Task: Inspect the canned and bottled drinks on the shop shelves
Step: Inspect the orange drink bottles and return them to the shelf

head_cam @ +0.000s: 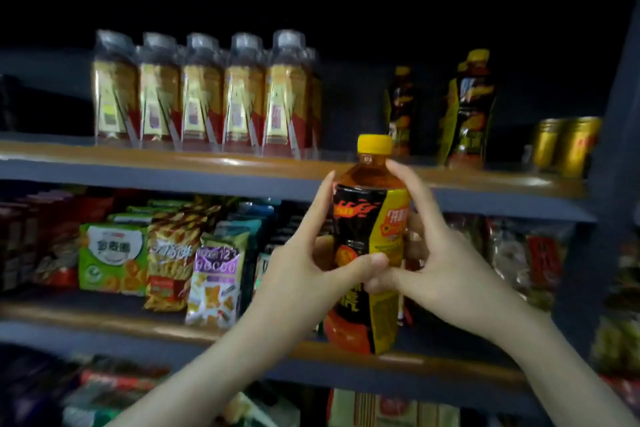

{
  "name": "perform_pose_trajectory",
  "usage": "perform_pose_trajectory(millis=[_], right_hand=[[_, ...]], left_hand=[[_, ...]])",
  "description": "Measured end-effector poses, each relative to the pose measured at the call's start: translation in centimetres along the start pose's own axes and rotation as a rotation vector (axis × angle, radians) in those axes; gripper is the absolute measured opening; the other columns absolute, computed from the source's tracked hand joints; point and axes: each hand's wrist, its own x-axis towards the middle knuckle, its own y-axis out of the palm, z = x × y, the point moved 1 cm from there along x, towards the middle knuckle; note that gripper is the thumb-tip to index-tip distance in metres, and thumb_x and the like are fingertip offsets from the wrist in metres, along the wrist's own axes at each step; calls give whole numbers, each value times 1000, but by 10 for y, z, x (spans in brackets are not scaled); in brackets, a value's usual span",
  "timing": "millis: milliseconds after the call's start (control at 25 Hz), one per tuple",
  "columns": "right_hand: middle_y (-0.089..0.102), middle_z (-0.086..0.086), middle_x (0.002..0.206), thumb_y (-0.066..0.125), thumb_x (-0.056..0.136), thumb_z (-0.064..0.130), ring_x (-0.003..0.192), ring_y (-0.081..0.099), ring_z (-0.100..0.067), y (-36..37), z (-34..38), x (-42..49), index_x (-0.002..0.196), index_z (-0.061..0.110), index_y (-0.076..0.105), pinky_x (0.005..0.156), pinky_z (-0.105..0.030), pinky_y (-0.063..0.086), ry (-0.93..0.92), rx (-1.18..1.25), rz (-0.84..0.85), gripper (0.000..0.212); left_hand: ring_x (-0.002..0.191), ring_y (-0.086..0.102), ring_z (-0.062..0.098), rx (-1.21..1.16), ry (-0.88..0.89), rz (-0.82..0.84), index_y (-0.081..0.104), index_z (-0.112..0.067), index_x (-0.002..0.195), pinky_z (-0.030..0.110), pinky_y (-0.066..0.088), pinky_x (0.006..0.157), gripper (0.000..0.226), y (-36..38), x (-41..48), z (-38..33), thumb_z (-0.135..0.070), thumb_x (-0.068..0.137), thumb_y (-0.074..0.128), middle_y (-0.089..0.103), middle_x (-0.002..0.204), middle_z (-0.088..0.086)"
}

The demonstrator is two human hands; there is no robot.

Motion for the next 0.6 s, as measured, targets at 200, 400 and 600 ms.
perform_pose_trajectory(millis=[200,400,600], right_hand=[[-9,32,154,62,77,54,143,1,9,62,-57,-49,129,72,-20,111,-23,19,110,-126,277,98],[-22,35,150,45,90,56,141,-20,7,117,-102,-94,139,67,8,114,-25,3,23,-89,446,63],[10,19,160,44,91,-6,148,5,-8,135,-122,-123,151,35,22,120,-25,10,-75,-73,462,76]], left_hand=[[91,72,13,-244,-448,-54,45,-56,117,31,58,76,66,6,-66,56,-21,72,79,75,98,-6],[95,71,28,-508,-867,-123,56,-33,127,43,59,78,57,18,-126,99,-21,73,72,72,109,13],[60,71,12,-532,-993,-162,56,-35,103,22,53,49,22,16,-160,122,-19,89,62,74,70,0]])
